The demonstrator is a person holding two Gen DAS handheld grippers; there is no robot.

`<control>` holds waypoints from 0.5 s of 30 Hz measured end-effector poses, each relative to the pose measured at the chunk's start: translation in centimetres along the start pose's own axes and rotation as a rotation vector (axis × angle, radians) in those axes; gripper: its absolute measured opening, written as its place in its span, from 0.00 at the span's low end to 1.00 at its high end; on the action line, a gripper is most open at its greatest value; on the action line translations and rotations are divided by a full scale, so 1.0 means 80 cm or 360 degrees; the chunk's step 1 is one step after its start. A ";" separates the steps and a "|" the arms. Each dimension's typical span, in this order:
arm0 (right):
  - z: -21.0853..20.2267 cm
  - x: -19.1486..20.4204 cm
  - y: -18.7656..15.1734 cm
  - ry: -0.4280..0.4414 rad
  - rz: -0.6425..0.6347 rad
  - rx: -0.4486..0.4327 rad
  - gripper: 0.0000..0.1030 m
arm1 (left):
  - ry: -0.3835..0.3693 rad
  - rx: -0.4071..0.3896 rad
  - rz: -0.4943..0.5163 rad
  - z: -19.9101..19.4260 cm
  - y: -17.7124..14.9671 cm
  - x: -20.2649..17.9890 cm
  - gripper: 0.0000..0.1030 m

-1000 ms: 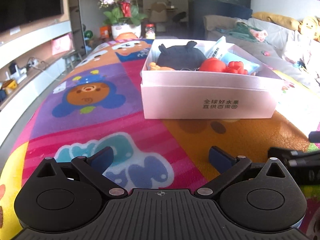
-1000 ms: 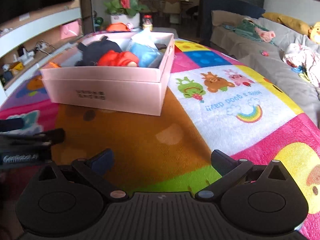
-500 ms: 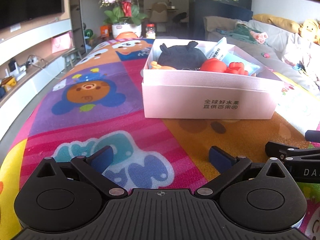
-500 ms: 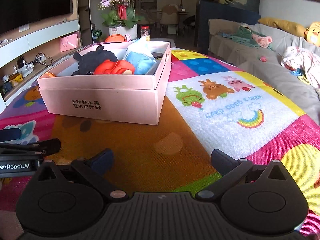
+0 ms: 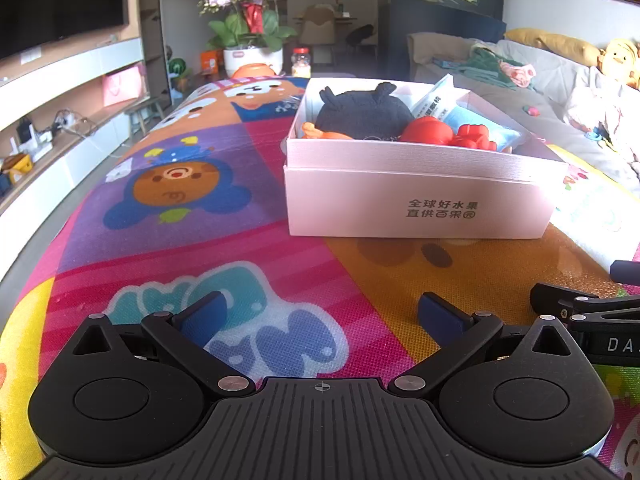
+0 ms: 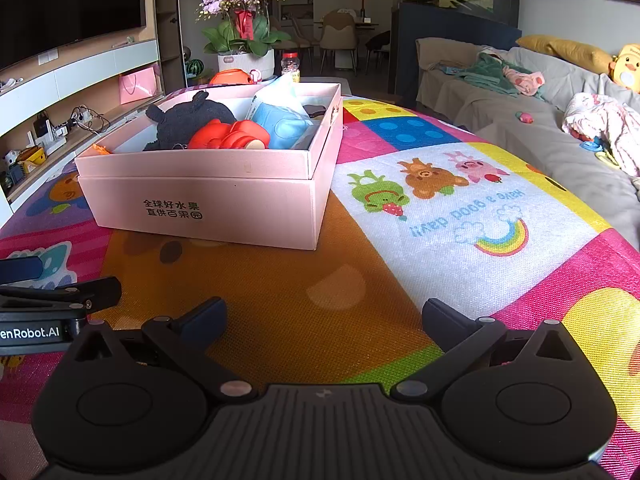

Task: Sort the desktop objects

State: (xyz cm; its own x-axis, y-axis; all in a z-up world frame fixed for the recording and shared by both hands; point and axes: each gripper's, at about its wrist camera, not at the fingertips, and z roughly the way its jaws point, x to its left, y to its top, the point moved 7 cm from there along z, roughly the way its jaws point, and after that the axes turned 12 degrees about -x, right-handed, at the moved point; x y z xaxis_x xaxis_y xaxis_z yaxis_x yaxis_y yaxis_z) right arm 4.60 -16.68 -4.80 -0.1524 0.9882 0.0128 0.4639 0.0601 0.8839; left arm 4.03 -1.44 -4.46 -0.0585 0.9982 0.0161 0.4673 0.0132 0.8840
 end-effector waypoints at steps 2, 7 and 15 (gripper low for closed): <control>0.000 0.000 0.000 0.0000 0.0001 0.0000 1.00 | 0.0000 0.0000 0.0000 0.000 0.000 0.000 1.00; 0.000 0.000 0.000 0.0000 0.0000 0.0000 1.00 | 0.0000 0.0000 0.0000 0.000 0.000 0.000 1.00; 0.000 0.000 -0.001 0.0000 0.0001 0.0000 1.00 | 0.0000 0.0000 0.0000 0.000 0.000 0.000 1.00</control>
State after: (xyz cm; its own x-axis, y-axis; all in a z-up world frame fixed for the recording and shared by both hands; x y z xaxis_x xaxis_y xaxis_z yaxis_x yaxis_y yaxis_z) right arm 4.55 -16.67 -4.82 -0.1525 0.9882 0.0133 0.4638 0.0597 0.8839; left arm 4.01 -1.44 -4.47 -0.0585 0.9982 0.0159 0.4672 0.0133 0.8841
